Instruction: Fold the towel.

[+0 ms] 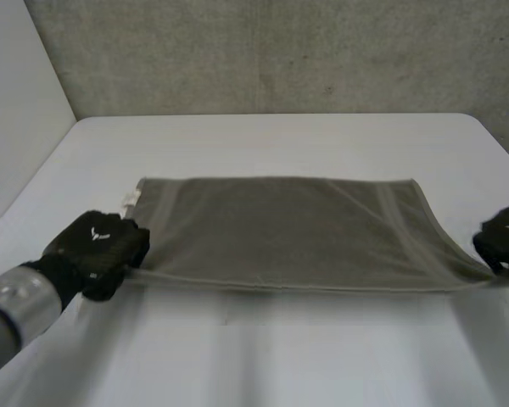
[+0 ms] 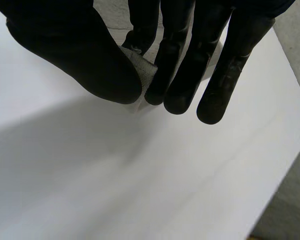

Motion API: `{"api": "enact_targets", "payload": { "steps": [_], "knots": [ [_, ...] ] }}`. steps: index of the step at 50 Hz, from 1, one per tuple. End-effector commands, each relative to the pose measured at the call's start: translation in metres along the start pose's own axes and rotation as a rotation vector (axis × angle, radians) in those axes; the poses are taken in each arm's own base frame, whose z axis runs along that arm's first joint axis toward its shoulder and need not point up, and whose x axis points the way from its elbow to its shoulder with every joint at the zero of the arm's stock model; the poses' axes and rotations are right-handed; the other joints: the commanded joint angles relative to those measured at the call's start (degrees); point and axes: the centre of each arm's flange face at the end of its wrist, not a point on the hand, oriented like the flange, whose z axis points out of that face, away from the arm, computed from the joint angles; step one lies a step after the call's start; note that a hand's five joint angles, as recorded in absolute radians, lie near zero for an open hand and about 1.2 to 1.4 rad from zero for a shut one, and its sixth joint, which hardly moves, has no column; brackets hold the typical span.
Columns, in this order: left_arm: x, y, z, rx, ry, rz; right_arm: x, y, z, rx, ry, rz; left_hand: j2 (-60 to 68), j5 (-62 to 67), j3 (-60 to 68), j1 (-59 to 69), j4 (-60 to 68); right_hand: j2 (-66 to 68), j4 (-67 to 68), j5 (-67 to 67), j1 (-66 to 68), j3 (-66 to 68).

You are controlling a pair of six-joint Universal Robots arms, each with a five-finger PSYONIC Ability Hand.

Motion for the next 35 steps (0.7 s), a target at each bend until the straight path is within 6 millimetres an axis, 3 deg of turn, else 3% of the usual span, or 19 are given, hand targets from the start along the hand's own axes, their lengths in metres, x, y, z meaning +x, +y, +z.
{"api": "enact_targets", "payload": {
  "steps": [1,5,7,8,9,12,13,15,16,17,18,19,20,21,24,28,35],
  "knots": [
    [0.014,-0.011,-0.035,0.002,0.043,0.075,0.002,0.003,-0.022,0.036,-0.031,-0.048,10.2,11.2,10.3,13.2,10.2,10.3,10.2,10.6,0.2,10.3],
    [0.01,-0.01,-0.026,0.008,0.055,0.108,0.006,-0.001,-0.012,0.122,-0.018,-0.018,10.2,11.2,10.3,13.2,10.2,10.3,10.2,10.6,0.2,10.3],
    [0.003,-0.002,0.002,-0.003,0.073,0.133,0.01,0.001,-0.002,0.139,0.005,0.009,10.2,11.2,10.3,13.2,10.2,10.3,10.2,10.6,0.2,10.3],
    [0.003,-0.002,0.002,-0.003,0.073,0.133,0.015,0.004,0.013,0.149,0.025,0.035,10.2,11.2,10.3,13.2,10.2,10.3,10.2,10.6,0.2,10.3],
    [-0.003,0.0,0.017,-0.001,0.072,0.143,0.02,0.005,0.029,0.161,0.045,0.051,10.2,11.2,10.3,13.2,10.2,10.3,10.2,10.6,0.2,10.3],
    [-0.011,0.004,0.047,0.002,0.083,0.147,0.022,0.004,0.042,0.169,0.059,0.066,10.2,11.2,10.3,13.2,10.2,10.3,10.2,10.6,0.2,10.3],
    [-0.011,0.005,0.047,0.002,0.083,0.147,0.02,-0.002,0.053,0.182,0.064,0.068,10.2,11.2,10.3,13.2,10.2,10.3,10.2,10.6,0.2,10.3],
    [-0.019,0.006,0.079,0.014,0.091,0.148,0.017,-0.009,0.064,0.195,0.07,0.063,10.2,11.2,10.3,13.2,10.2,10.3,10.2,10.6,0.2,10.3],
    [-0.019,0.006,0.079,0.014,0.091,0.148,0.017,-0.017,0.075,0.203,0.085,0.061,10.2,11.2,10.3,13.2,10.2,10.3,10.2,10.6,0.2,10.3],
    [-0.022,0.005,0.094,0.026,0.097,0.155,0.017,-0.023,0.087,0.214,0.1,0.063,10.2,11.2,10.3,13.2,10.2,10.3,10.2,10.6,0.2,10.3],
    [-0.023,0.004,0.109,0.038,0.103,0.163,0.017,-0.023,0.087,0.214,0.1,0.063,10.2,11.2,10.3,13.2,10.2,10.3,10.2,10.6,0.2,10.3],
    [-0.023,0.004,0.109,0.038,0.103,0.163,0.017,-0.028,0.099,0.228,0.118,0.071,10.2,11.2,10.3,13.2,10.2,10.3,10.2,10.6,0.2,10.3],
    [-0.025,0.004,0.123,0.046,0.102,0.168,0.019,-0.031,0.11,0.249,0.139,0.085,10.2,11.2,10.3,13.2,10.2,10.3,10.2,10.6,0.2,10.3],
    [-0.03,0.004,0.136,0.057,0.094,0.175,0.019,-0.031,0.11,0.25,0.139,0.085,10.2,11.2,10.3,13.2,10.2,10.3,10.2,10.6,0.2,10.3],
    [-0.035,0.002,0.147,0.074,0.084,0.184,0.025,-0.038,0.131,0.301,0.187,0.118,10.2,11.2,10.3,13.2,10.2,10.3,10.2,10.6,0.2,10.3],
    [-0.047,-0.01,0.177,0.138,0.05,0.204,0.031,-0.056,0.155,0.4,0.28,0.136,10.2,11.2,10.3,13.2,10.2,10.3,10.2,10.6,0.2,10.3],
    [-0.055,-0.013,0.208,0.172,0.004,0.128,0.041,-0.066,0.175,0.426,0.4,0.131,10.2,11.2,10.3,13.2,10.2,10.3,10.2,10.6,0.2,10.3]
  ]
}}
